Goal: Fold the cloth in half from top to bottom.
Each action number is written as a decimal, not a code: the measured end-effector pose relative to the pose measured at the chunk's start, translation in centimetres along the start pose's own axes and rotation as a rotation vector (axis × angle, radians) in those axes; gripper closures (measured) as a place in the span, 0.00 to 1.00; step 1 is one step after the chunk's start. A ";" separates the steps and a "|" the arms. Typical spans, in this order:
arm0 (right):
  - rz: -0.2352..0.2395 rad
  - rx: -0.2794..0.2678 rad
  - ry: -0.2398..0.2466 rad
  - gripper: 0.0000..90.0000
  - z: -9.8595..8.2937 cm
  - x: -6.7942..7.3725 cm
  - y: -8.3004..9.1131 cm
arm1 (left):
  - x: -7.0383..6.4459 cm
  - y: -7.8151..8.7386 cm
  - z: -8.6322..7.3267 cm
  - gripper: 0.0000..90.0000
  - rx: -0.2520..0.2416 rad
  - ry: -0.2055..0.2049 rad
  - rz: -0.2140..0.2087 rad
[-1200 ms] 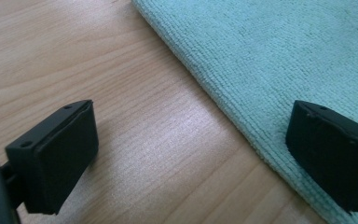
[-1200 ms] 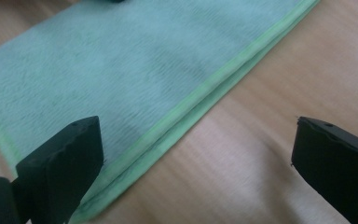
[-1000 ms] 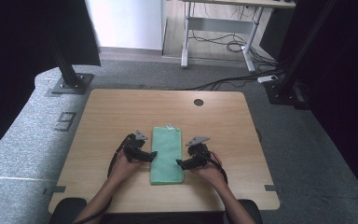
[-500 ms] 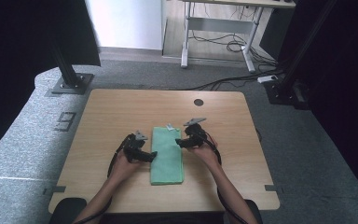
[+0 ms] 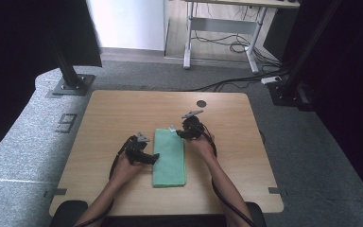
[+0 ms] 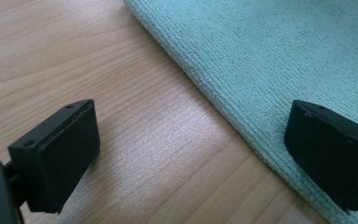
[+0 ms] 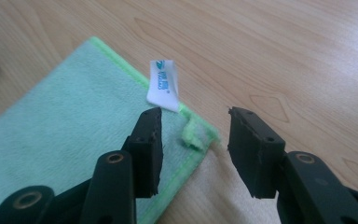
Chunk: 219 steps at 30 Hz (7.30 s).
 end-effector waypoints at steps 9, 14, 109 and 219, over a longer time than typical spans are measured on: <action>0.016 0.044 0.016 0.60 -0.7 -0.9 -1.7 | 0.0 0.0 0.0 0.04 0.002 0.002 0.000; 0.043 0.036 0.007 0.70 -0.8 -1.2 -1.5 | -0.3 0.4 -0.1 0.07 0.026 -0.014 -0.016; 0.238 0.048 0.189 0.90 -12.5 13.0 7.9 | -0.4 4.2 -0.4 0.11 0.021 -0.159 -0.140; 0.005 -0.037 0.002 0.14 -10.3 5.8 5.1 | -1.2 0.9 -0.8 0.01 -0.004 -0.060 -0.084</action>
Point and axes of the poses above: each handheld gripper's, and its own axes: y roughly backward along the jaws, z roughly out of its top, x roughly to its left, the point moved 5 cm from there along -y, roughly forward along the jaws, and after that the axes turned 9 degrees about z, right-handed, at the moved point
